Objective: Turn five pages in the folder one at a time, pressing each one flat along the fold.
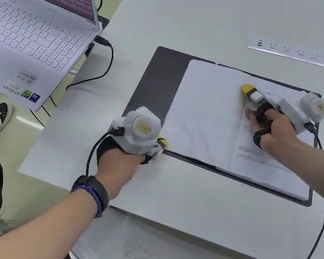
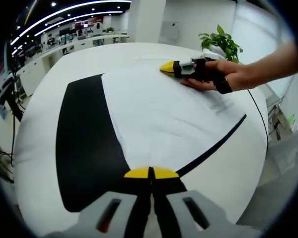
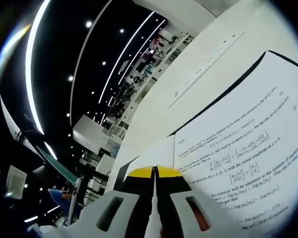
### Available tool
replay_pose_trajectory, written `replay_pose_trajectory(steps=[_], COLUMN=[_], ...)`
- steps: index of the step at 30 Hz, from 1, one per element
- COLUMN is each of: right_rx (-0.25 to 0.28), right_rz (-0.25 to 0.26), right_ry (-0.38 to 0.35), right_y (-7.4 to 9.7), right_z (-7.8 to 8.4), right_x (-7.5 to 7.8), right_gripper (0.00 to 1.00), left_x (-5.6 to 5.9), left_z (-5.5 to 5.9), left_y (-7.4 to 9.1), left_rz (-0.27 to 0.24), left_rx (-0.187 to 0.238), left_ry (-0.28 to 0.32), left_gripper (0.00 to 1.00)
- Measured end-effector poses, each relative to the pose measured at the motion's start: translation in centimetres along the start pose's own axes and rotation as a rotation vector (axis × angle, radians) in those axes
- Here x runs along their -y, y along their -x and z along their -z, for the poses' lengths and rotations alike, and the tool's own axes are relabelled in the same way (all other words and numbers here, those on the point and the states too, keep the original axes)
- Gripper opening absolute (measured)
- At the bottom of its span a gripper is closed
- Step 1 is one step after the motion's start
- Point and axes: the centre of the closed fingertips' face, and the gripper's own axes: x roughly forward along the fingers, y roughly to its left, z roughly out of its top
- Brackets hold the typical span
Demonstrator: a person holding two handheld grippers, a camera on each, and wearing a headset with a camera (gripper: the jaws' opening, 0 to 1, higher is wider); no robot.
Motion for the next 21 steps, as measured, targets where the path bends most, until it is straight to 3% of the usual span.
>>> replay_pose_trajectory(steps=[18,21], right_rx=[-0.016,-0.020], right_rz=[-0.057,-0.063], right_ry=[-0.009,-0.005], right_y=[3.6,5.5], right_z=[3.3,4.4], right_x=[-1.3,-3.4], right_gripper=[0.00,0.00], left_x=[0.1,0.2], left_z=[0.0,-0.1], left_y=[0.0,0.1], left_rz=[0.007,0.008], left_rx=[0.007,0.009], left_ry=[0.008,0.010], left_gripper=[0.00,0.00])
